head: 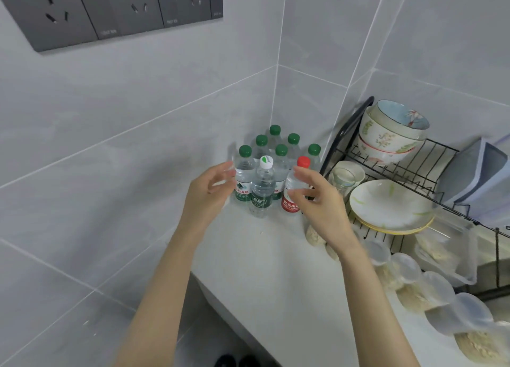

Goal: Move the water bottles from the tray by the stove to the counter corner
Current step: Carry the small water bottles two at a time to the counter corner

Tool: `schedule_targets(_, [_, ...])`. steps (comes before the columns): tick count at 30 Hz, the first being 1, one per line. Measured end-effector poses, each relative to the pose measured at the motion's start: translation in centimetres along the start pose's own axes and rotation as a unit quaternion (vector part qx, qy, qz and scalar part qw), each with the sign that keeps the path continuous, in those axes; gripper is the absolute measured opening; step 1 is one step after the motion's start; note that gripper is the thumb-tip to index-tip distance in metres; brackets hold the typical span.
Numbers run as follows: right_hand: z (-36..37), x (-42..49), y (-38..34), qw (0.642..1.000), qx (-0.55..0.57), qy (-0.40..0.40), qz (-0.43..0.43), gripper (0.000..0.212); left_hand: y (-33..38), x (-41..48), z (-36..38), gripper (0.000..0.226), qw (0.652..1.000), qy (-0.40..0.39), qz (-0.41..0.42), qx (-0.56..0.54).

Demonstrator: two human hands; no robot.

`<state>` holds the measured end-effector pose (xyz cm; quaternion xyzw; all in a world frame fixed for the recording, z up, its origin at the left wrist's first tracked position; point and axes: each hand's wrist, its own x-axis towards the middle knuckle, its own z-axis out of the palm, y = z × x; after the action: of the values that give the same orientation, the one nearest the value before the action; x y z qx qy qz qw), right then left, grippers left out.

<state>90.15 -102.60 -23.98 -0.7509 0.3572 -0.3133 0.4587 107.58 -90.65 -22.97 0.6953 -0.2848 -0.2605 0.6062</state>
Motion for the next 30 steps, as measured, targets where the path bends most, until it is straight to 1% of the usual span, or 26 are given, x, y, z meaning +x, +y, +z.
schedule_targets(3, [-0.3,-1.8,0.6,1.0,0.023,0.006,0.02,0.042,-0.5,-2.3,0.0,0.03,1.0,-0.002,-0.022,-0.01])
schedule_targets(8, [-0.6,-5.1,0.6,0.999,0.026,0.017,0.038,0.04,-0.8,-5.3,-0.2,0.032,0.998,-0.01,-0.052,-0.028])
schedule_targets(14, [0.8,-10.0,-0.2,0.998,0.022,0.03,0.051,0.041,-0.5,-8.6,-1.7,0.031,0.998,-0.048,-0.034,-0.032])
schedule_targets(17, [2.0,-13.5,-1.1,0.996,0.026,0.058,0.058,0.04,-1.1,-11.1,-3.2,0.03,0.995,-0.086,-0.035,-0.028])
schedule_targets(23, [3.3,-22.1,-2.6,0.987,0.052,0.113,0.105,0.039,-3.4,-16.9,-5.6,0.029,0.983,-0.155,-0.089,-0.029])
schedule_targets(27, [3.0,-27.9,-3.0,0.978,0.054,0.148,0.14,0.037,-4.2,-20.4,-5.7,0.029,0.971,-0.212,-0.107,-0.015])
schedule_targets(30, [1.9,-32.1,-3.2,0.967,0.051,0.187,0.163,0.037,-4.1,-22.8,-4.8,0.029,0.956,-0.271,-0.112,-0.01])
